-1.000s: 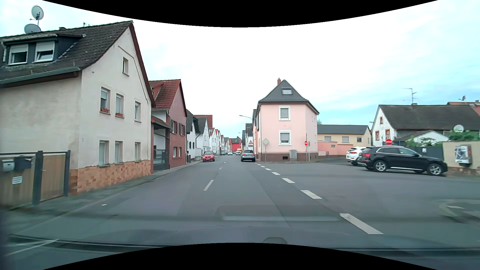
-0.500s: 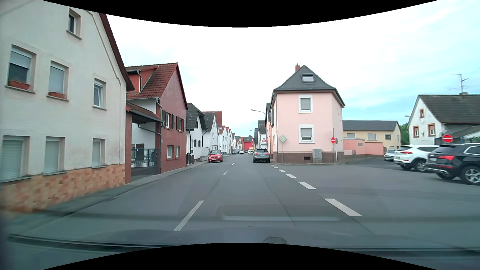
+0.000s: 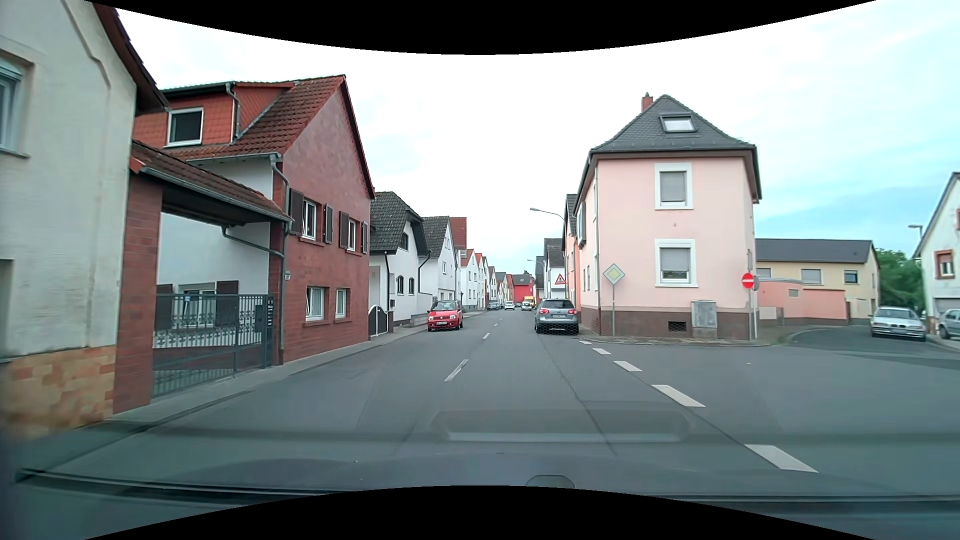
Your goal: Follow the waypoints while adhering to traffic rules and regulations
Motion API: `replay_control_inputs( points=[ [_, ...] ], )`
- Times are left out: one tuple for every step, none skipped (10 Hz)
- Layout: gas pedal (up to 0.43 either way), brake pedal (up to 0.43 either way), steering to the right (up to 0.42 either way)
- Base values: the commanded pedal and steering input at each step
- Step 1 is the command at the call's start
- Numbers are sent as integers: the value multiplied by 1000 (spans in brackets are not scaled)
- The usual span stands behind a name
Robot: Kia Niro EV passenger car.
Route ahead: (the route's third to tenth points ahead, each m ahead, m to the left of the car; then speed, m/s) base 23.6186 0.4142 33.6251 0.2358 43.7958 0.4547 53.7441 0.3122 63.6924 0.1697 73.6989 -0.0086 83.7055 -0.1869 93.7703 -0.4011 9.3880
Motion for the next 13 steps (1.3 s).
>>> replay_control_inputs(
  points=[
    [20,0,-47],
    [28,0,-41],
    [28,0,-36],
    [28,0,-30],
    [28,0,-21],
    [28,0,-14],
    [28,0,-9],
    [28,0,-2],
    [28,0,5],
    [28,0,9],
    [28,0,12],
    [28,0,16],
    [28,0,18]
  ],
)
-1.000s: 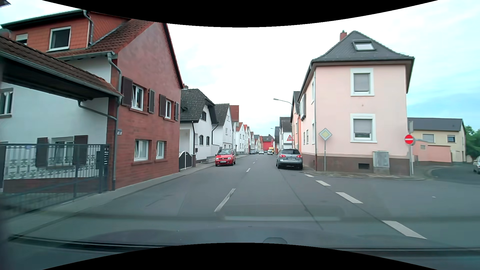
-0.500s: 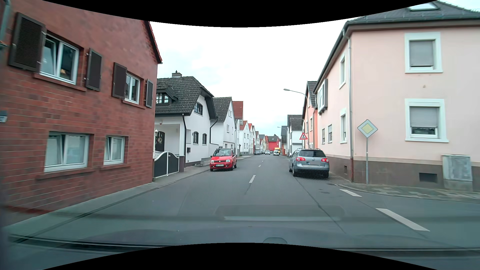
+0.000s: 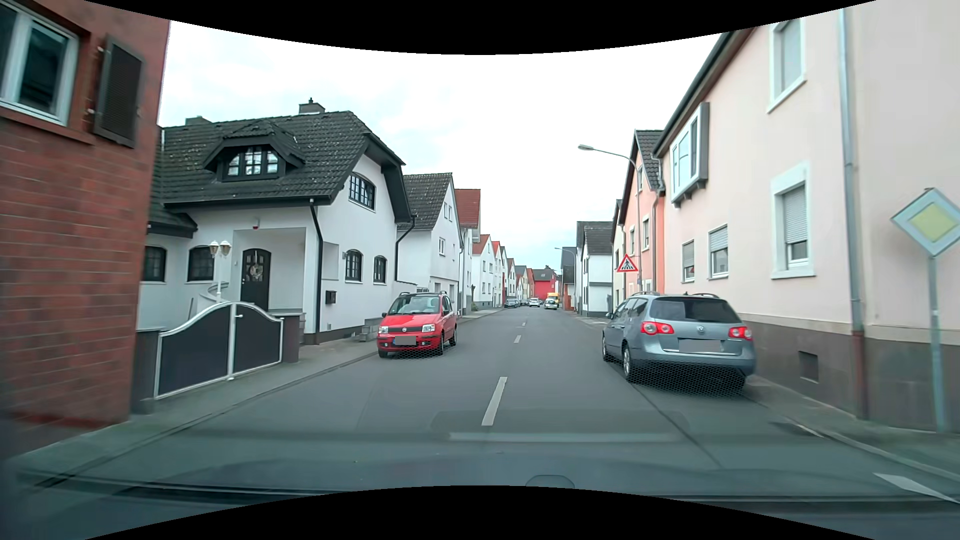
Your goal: Follow the waypoints while adhering to traffic rules and regulations
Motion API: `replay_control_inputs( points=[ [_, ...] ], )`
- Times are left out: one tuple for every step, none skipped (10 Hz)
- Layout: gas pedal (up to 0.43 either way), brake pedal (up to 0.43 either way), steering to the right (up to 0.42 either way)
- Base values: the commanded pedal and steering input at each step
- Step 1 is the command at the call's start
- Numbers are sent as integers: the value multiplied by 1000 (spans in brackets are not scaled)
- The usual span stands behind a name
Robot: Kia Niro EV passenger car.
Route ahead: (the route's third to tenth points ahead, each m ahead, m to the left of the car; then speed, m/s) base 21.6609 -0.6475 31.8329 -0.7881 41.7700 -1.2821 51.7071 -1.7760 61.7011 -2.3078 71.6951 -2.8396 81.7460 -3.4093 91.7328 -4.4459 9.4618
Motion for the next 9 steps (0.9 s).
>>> replay_control_inputs(
  points=[
    [39,0,18],
    [39,0,18],
    [39,0,18],
    [47,0,18],
    [47,0,18],
    [47,0,17],
    [47,0,16],
    [59,0,15],
    [59,0,12]
  ],
)
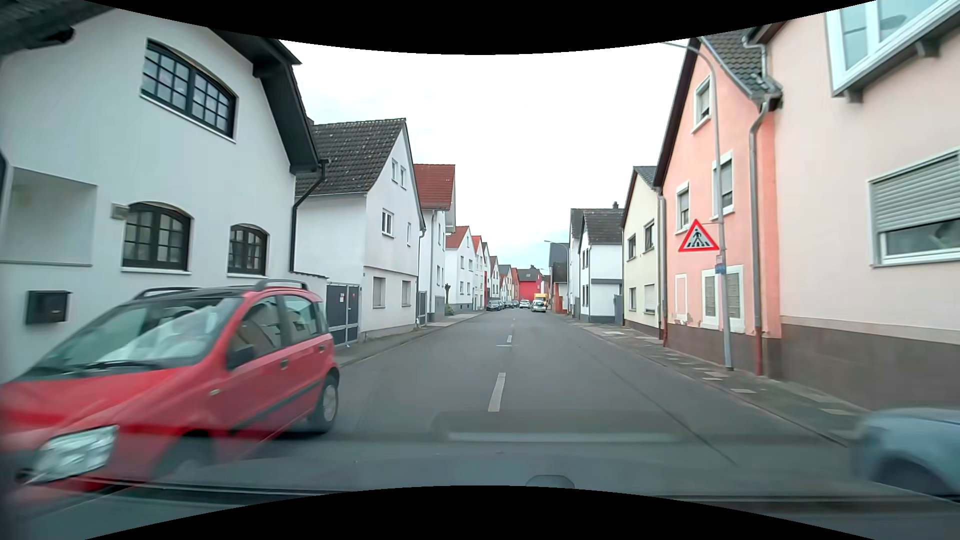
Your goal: Follow the waypoints while adhering to traffic rules and regulations
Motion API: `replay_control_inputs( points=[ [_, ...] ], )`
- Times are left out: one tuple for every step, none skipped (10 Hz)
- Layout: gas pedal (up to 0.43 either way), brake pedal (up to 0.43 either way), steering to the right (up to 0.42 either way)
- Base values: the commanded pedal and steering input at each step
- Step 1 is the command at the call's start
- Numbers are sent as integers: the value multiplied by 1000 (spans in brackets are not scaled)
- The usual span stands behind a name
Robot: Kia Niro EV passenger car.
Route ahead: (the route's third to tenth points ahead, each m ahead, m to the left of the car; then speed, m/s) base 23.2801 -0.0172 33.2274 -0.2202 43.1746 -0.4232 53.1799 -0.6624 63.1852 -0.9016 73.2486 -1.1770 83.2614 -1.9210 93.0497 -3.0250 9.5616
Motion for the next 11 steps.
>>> replay_control_inputs(
  points=[
    [59,0,9],
    [59,0,6],
    [59,0,5],
    [59,0,4],
    [59,0,4],
    [59,0,1],
    [59,0,-1],
    [59,0,-1],
    [59,0,-1],
    [59,0,-1],
    [59,0,-3]
  ],
)
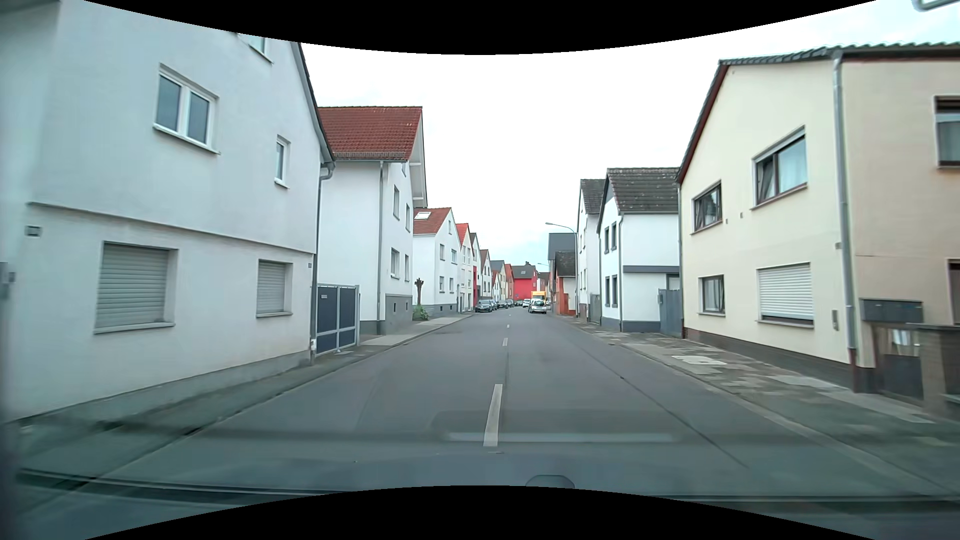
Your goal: Follow the waypoints while adhering to traffic rules and regulations
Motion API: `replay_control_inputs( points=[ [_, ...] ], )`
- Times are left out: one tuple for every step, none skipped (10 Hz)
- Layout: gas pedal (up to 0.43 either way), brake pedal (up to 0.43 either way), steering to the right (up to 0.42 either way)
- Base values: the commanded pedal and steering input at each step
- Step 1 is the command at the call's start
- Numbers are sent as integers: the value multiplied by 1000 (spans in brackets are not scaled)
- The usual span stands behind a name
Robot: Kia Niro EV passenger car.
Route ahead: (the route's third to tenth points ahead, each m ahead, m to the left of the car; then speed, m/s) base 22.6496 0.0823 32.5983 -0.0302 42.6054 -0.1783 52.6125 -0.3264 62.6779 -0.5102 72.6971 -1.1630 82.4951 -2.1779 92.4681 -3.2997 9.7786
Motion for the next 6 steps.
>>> replay_control_inputs(
  points=[
    [59,0,-4],
    [59,0,-4],
    [59,0,-4],
    [67,0,-3],
    [67,0,-3],
    [67,0,-3]
  ],
)
